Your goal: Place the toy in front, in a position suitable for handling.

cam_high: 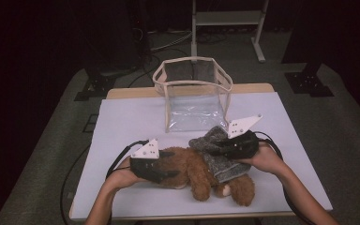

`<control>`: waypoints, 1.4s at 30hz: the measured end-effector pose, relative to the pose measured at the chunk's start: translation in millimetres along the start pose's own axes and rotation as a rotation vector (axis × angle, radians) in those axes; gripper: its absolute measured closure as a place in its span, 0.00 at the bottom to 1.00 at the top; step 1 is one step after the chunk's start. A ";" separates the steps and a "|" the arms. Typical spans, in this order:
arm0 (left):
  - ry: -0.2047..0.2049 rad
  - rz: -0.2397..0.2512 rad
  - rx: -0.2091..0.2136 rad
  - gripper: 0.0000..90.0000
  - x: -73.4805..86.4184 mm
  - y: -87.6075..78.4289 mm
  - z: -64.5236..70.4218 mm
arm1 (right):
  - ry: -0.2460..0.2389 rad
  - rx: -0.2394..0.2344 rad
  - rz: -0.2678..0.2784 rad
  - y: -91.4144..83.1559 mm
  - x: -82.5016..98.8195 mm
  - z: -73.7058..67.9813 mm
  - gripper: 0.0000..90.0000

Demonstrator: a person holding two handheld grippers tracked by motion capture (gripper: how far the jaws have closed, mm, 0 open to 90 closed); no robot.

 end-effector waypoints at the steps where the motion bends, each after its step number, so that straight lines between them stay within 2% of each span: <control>1: 0.003 0.000 0.002 0.41 -0.3 -0.3 0.0 | 0.013 -0.010 -0.005 1.4 3.4 0.0 0.84; 3: 0.004 0.002 -0.001 0.38 -2.5 -2.0 -0.6 | 0.022 -0.023 -0.010 2.3 9.4 -3.5 0.84; 6: 0.028 0.000 0.003 0.32 -8.3 -5.7 -2.5 | 0.015 -0.031 -0.007 1.7 15.9 -11.8 0.84; 10: 0.002 -0.021 -0.021 0.21 -15.3 -9.9 -8.6 | 0.002 -0.031 0.000 -0.4 20.4 -19.8 0.84; 14: -0.041 -0.045 0.019 0.21 -8.6 -3.0 -12.8 | -0.014 -0.025 0.001 -2.2 22.2 -25.8 0.84; 17: -0.038 -0.035 0.041 0.28 -4.1 2.8 -10.2 | -0.029 -0.019 -0.004 -2.5 21.5 -27.9 0.84; 22: -0.011 -0.037 0.051 0.32 -5.1 7.4 -6.3 | -0.069 0.007 -0.017 -6.2 8.4 -28.8 0.84; 29: 0.040 -0.039 0.066 0.34 -13.2 23.3 -0.7 | -0.106 -0.015 -0.021 5.5 -9.8 -27.9 0.83; 31: 0.056 -0.047 0.067 0.34 -16.9 28.0 0.0 | -0.098 -0.014 -0.027 6.7 -11.0 -24.0 0.83; 37: 0.094 -0.063 0.079 0.35 -24.6 36.6 2.9 | -0.077 -0.014 -0.044 -0.3 3.2 -19.9 0.83; 42: 0.108 -0.080 0.068 0.35 -23.8 31.8 6.0 | -0.039 -0.003 0.003 -20.1 24.4 -24.8 0.82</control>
Point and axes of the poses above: each handheld gripper's, and its own axes: y roughly forward along the jaws, x roughly out of its underside, z roughly to its right, the point moved 2 cm from there along y, roughly forward along the jaws, and after that the axes turned 2 degrees about x, right-handed, at the moved point
